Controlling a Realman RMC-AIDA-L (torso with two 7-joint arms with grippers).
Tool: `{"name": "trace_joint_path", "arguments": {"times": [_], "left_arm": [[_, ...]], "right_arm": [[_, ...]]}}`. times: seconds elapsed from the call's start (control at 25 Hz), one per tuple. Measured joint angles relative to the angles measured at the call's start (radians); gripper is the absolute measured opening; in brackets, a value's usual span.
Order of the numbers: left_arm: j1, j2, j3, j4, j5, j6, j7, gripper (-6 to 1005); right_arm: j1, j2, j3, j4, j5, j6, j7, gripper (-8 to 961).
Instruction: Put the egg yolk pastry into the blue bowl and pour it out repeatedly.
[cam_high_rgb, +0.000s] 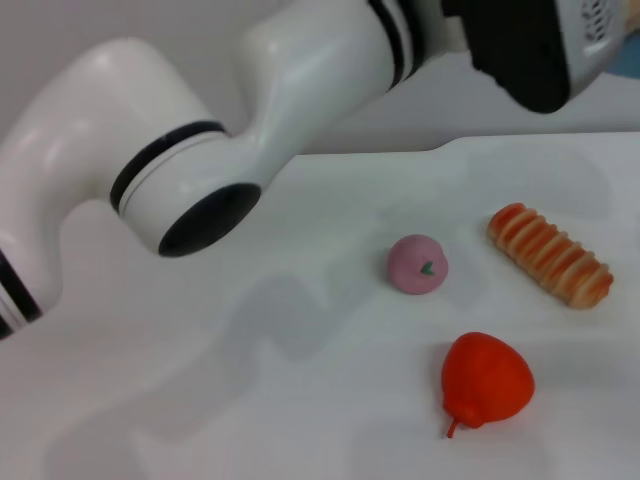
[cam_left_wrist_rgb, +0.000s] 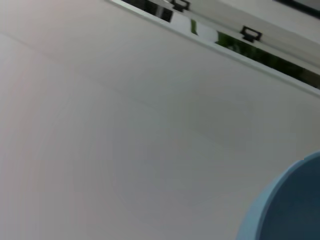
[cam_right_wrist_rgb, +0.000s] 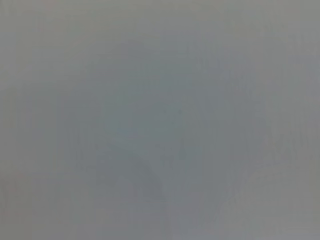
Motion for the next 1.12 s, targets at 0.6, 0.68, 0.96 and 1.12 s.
{"name": "trace_joint_path", "arguments": {"times": [0.6,0.68,0.96,1.12], "left_arm": [[-0.002,-0.001,0.131,0.105,-0.003,0.225,0.059,0],[-0.004,-0.001,0.134,0.116,-0.003,0.238,0.066,0],[0.001,-0.001,0.15,0.13,-0.033,0.293,0.077,-1],[-0.017,-0.001,0.129,0.112,-0.132,0.221,0.107,-1]], "right_arm": [[0.013,-0.001,0.008,0.005,0.001,0.0,0.0,459],[0.014,0.0,0.009,0.01,0.001,0.0,0.0,459],[0.018,-0.001,0.009,0.014,0.001,0.0,-0.005,456],[0.018,0.0,0.007,0.016,0.001,0.0,-0.005,455]]}}
